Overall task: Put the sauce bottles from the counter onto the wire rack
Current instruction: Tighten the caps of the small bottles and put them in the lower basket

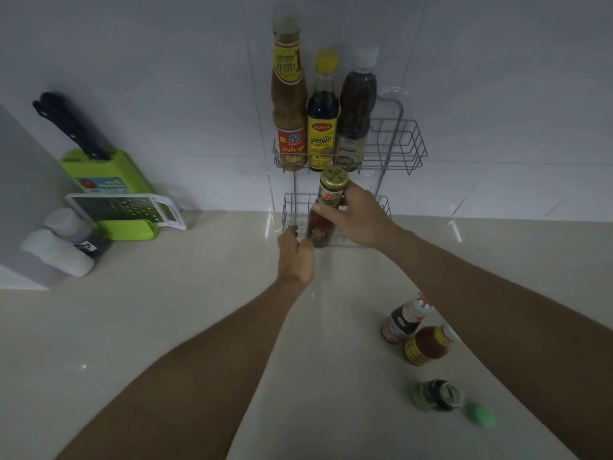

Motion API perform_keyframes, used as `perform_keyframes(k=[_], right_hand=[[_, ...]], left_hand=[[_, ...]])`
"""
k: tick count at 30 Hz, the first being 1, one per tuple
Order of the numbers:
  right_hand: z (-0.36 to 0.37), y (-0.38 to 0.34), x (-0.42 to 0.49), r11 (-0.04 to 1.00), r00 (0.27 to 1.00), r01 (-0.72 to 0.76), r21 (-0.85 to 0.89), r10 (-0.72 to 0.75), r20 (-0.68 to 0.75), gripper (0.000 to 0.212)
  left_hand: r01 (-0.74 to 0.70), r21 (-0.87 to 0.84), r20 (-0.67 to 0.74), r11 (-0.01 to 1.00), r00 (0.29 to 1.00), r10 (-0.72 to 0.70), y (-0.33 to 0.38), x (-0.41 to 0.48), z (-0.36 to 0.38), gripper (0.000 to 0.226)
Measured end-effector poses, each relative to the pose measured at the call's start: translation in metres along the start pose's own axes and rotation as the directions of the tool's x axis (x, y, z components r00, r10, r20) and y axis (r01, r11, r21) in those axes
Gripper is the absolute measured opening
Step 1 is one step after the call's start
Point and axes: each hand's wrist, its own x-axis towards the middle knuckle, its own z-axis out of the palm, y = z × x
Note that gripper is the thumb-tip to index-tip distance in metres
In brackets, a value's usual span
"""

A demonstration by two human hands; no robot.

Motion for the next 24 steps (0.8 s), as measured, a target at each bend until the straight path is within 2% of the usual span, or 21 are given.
perform_keyframes(k=[2,4,8,13,18,24], right_hand=[[0.006,-0.001,0.012,0.999,0.997,0.043,-0.003,-0.044,-0.057,0.036],[0.013,0.003,0.022,0.996,0.994,0.093,-0.018,-0.093,-0.051,0.029],[0.030,0.015,0.034,0.989,0.989,0.144,-0.036,-0.146,-0.037,0.031],[0.050,0.034,0.050,0.998,0.999,0.052,-0.035,-0.052,0.015,0.036],[0.064,0.035,0.072,0.997,0.993,-0.079,-0.002,0.079,0.083,0.047],[0.069,0.039,0.086,0.982,0.970,-0.191,-0.010,0.190,0.152,0.046]], left_hand=[[0.041,0.054,0.025,0.998,0.999,-0.043,0.001,0.013,-0.003,0.057],[0.083,0.092,0.046,0.992,0.995,-0.087,0.000,0.027,-0.003,0.064],[0.113,0.065,0.036,0.991,0.993,-0.116,-0.003,0.047,-0.002,0.062],[0.183,0.057,0.098,0.981,0.977,-0.188,-0.007,0.051,-0.004,0.071],[0.138,0.069,0.103,0.988,0.984,-0.144,-0.003,0.051,-0.006,0.070],[0.120,-0.017,0.112,0.993,0.987,-0.117,-0.002,0.056,-0.010,0.054]])
